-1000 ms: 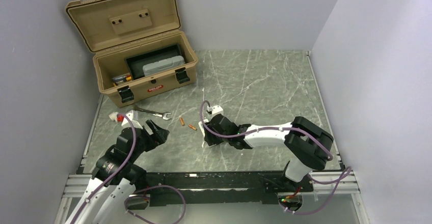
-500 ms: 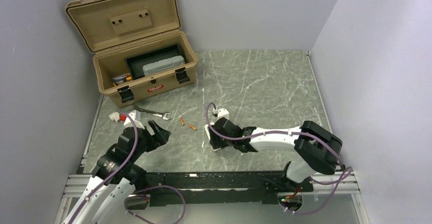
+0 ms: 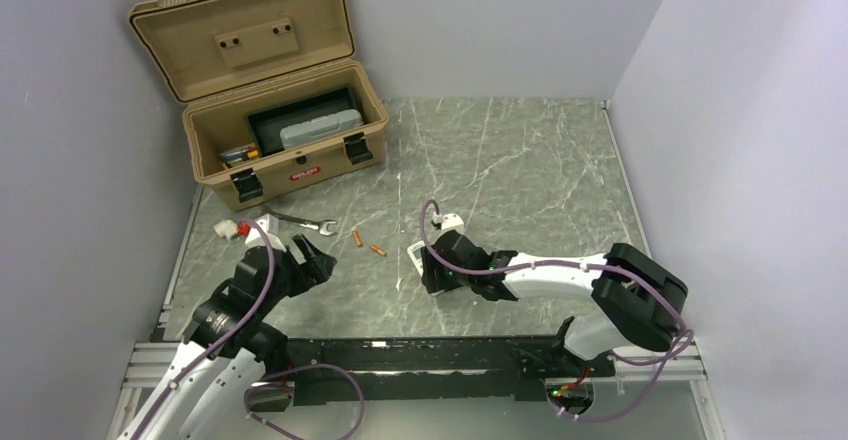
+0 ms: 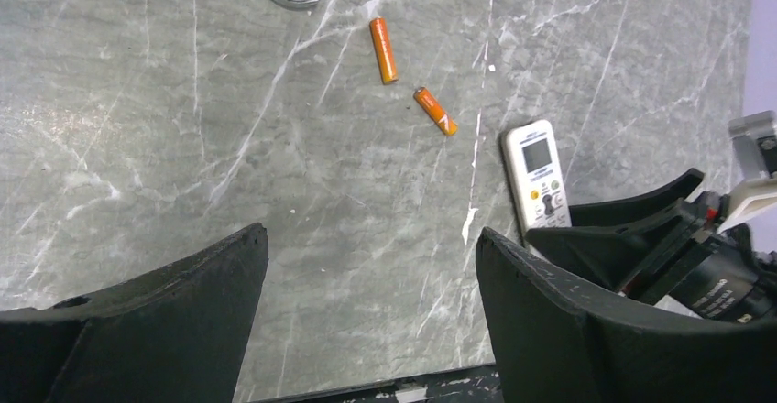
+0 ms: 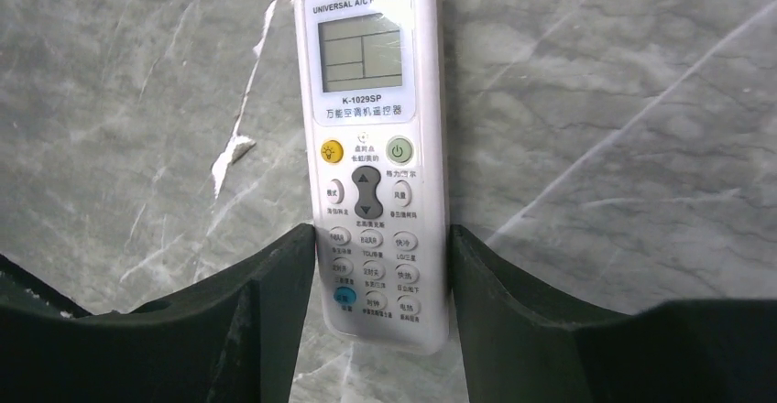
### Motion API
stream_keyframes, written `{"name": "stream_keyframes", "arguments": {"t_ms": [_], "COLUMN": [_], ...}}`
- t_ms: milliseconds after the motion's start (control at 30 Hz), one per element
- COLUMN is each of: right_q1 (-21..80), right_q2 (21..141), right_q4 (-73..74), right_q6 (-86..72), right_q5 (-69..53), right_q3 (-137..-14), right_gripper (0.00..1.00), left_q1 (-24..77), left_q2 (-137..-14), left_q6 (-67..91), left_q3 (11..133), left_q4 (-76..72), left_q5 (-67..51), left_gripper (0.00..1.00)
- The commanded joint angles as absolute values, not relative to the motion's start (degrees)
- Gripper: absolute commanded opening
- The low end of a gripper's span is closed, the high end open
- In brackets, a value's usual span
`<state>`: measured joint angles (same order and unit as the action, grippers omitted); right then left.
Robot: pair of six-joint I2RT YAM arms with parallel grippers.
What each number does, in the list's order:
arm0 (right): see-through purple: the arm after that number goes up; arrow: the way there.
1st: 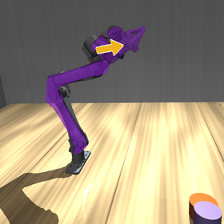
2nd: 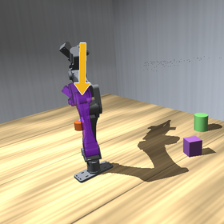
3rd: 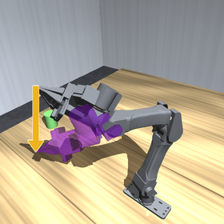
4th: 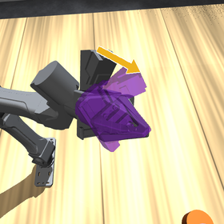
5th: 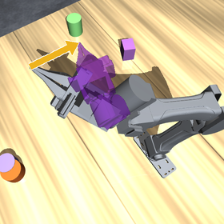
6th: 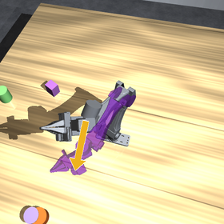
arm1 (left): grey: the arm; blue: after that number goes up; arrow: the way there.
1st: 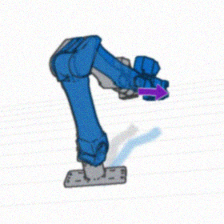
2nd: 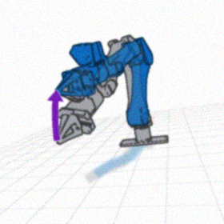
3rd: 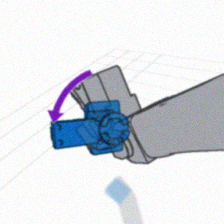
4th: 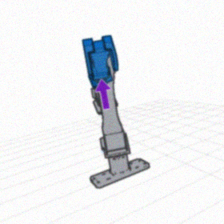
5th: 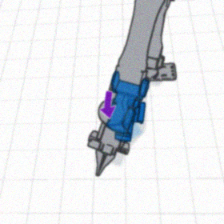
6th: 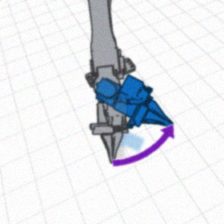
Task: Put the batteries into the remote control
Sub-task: Pick up the remote control from the center of the board.
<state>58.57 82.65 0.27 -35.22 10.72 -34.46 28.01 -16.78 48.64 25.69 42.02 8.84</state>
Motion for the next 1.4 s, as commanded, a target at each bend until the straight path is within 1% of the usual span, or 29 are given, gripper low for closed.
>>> {"name": "stream_keyframes", "arguments": {"t_ms": [0, 133, 200, 267, 467, 500, 767, 833, 867, 967, 1133, 1367], "right_q1": [55.05, 53.41, 52.8, 52.44, 52.12, 52.26, 52.25, 52.27, 52.3, 52.77, 55.29, 62.6], "right_q2": [81.11, 80.76, 80.52, 79.99, 78.87, 78.92, 75.07, 73.53, 72.63, 69.43, 65.53, 63.9], "right_q4": [-1.46, -2.94, -3.11, -3.63, -3.85, -3.78, -1.73, -0.96, -0.82, -0.26, 2.15, 7.23], "right_q6": [-36.12, -35.76, -35.22, -34.61, -34.45, -34.44, -33.22, -32.25, -31.61, -29.4, -25.9, -23.43], "right_q5": [6.95, 4.87, 4.31, 3.97, 3.55, 3.52, 5.21, 5.23, 5.06, 5.16, 8.65, 19.17], "right_q3": [-32.16, -30.77, -30.26, -29.54, -28.89, -28.84, -28.8, -29.29, -29.49, -29.94, -31.7, -35.57], "right_gripper": [0.58, 0.58, 0.55, 0.47, 0.13, 0.11, 0.09, 0.02, 0.0, 0.0, 0.0, 0.0], "left_q1": [28.3, 28.25, 28.3, 28.24, 28.25, 28.24, 28.22, 28.21, 28.16, 28.27, 28.29, 28.63], "left_q2": [-21.46, -25.83, -27.43, -28.57, -30.64, -30.6, -28.72, -29.01, -29.24, -30.14, -31.9, -35.2], "left_q6": [46.19, 45.69, 46.12, 46.98, 47.25, 47.17, 48.99, 50.08, 50.62, 53.29, 57.67, 62.98], "left_q3": [27.32, 27.35, 27.09, 26.52, 27.25, 27.32, 25.93, 25.64, 25.58, 25.88, 26.01, 27.21], "left_q4": [37.6, 33.25, 31.22, 28.7, 26.21, 26.35, 24.88, 23.65, 23.04, 20.87, 15.38, 10.44], "left_q5": [7.12, 4.84, 4.12, 3.17, 0.67, 0.67, 0.54, 0.53, -0.2, -1.29, -3.17, -6.2], "left_gripper": [0.87, 0.87, 0.87, 0.87, 0.87, 0.87, 0.87, 0.87, 0.87, 0.88, 0.89, 0.92]}}
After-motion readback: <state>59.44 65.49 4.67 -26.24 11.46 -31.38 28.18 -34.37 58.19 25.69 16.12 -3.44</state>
